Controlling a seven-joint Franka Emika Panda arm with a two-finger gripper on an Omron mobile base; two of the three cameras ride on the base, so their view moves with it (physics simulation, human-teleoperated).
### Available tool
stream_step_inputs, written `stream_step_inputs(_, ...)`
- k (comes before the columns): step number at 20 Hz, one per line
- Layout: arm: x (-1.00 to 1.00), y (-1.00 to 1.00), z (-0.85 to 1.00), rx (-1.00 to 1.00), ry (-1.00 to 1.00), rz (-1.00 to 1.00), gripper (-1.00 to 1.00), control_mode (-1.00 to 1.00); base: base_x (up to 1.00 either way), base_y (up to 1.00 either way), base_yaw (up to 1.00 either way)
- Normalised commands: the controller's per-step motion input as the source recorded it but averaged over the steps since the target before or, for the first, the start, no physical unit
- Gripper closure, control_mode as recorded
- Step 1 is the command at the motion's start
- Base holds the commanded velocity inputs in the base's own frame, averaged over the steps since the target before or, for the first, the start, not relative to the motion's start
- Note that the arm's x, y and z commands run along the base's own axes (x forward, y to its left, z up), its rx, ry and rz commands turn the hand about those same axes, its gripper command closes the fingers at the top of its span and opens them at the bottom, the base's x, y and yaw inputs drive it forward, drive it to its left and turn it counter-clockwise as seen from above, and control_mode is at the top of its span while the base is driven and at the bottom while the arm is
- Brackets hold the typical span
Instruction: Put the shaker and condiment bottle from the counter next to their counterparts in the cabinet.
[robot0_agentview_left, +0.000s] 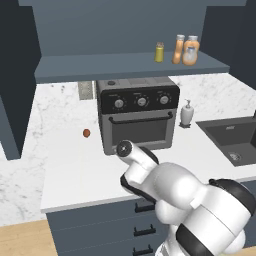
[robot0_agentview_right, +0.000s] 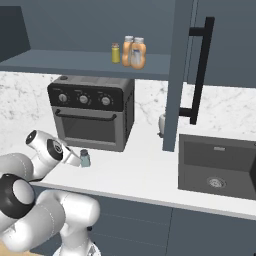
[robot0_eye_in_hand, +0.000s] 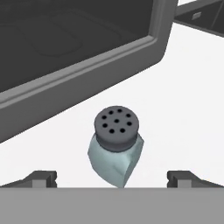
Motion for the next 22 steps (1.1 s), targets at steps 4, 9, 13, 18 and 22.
stream_step_inputs(4, 0.13, 0.0, 0.0, 0.02, 0.0, 0.0, -1.0, -1.0, 0.0, 0.0, 0.0)
stream_step_inputs(9, 0.22, 0.0, 0.0, 0.02, 0.0, 0.0, -1.0, -1.0, 0.0, 0.0, 0.0)
stream_step_inputs(13, 0.08, -0.02, -0.04, 0.01, -0.01, 0.0, -1.0, -1.0, 0.0, 0.0, 0.0)
stream_step_inputs(18, 0.0, -0.12, -0.11, 0.01, -0.05, 0.0, -1.0, -1.0, 0.0, 0.0, 0.0)
stream_step_inputs(22, 0.0, -0.17, -0.08, 0.03, -0.07, 0.0, -1.0, -1.0, 0.0, 0.0, 0.0)
